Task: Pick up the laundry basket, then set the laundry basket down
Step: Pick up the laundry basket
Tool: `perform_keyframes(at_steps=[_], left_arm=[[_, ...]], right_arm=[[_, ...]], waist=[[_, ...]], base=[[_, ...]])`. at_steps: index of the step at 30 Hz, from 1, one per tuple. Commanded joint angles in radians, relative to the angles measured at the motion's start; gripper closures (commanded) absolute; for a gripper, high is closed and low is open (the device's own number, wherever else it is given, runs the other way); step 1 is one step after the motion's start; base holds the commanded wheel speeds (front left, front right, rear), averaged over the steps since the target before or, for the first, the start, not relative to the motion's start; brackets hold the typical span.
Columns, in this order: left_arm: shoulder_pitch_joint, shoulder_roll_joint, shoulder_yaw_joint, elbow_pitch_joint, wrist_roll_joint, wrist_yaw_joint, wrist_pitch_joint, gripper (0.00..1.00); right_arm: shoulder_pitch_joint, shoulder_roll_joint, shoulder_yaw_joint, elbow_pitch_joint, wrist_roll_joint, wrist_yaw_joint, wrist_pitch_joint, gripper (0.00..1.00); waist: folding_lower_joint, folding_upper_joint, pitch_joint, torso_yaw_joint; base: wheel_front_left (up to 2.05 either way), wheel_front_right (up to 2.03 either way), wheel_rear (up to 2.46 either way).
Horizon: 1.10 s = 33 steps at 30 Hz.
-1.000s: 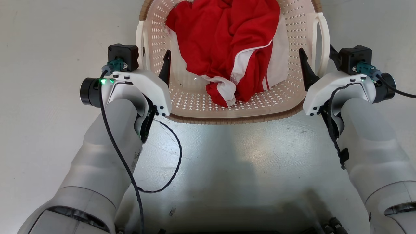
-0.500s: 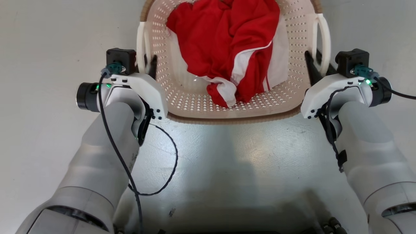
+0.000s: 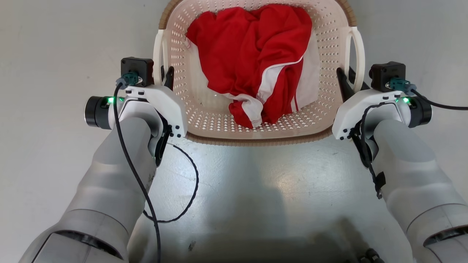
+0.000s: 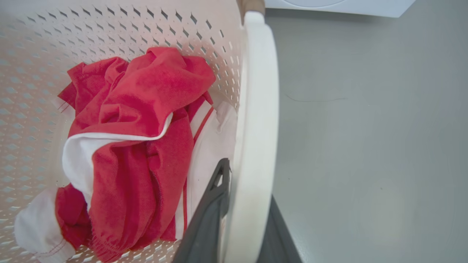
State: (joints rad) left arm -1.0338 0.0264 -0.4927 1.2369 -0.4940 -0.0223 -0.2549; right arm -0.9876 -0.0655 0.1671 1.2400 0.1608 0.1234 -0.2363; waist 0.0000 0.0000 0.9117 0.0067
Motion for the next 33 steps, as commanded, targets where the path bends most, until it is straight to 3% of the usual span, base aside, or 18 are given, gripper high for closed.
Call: perform_keyframes(at_steps=[1, 10, 18, 33], left_arm=[[0.018, 0.024, 0.002, -0.009, -0.003, -0.008, -0.007, 1.00], [0.085, 0.024, -0.039, 0.017, -0.039, -0.011, 0.014, 1.00], [0.197, 0.024, -0.076, 0.031, -0.090, -0.013, 0.064, 1.00], [0.410, 0.024, -0.151, 0.009, -0.187, -0.010, 0.119, 1.00]], right_arm=[[0.054, 0.015, 0.037, -0.001, 0.007, 0.007, 0.014, 1.00], [0.121, 0.015, 0.172, -0.021, 0.134, 0.007, 0.078, 1.00], [0.219, 0.015, 0.295, -0.046, 0.255, 0.007, 0.168, 1.00], [0.358, 0.015, 0.415, -0.043, 0.382, 0.007, 0.248, 1.00]], waist=[[0.0000, 0.0000, -0.014, -0.004], [0.0000, 0.0000, -0.122, -0.024], [0.0000, 0.0000, -0.295, -0.047], [0.0000, 0.0000, -0.580, -0.069]], base=[[0.00, 0.00, 0.00], [0.00, 0.00, 0.00], [0.00, 0.00, 0.00], [0.00, 0.00, 0.00]])
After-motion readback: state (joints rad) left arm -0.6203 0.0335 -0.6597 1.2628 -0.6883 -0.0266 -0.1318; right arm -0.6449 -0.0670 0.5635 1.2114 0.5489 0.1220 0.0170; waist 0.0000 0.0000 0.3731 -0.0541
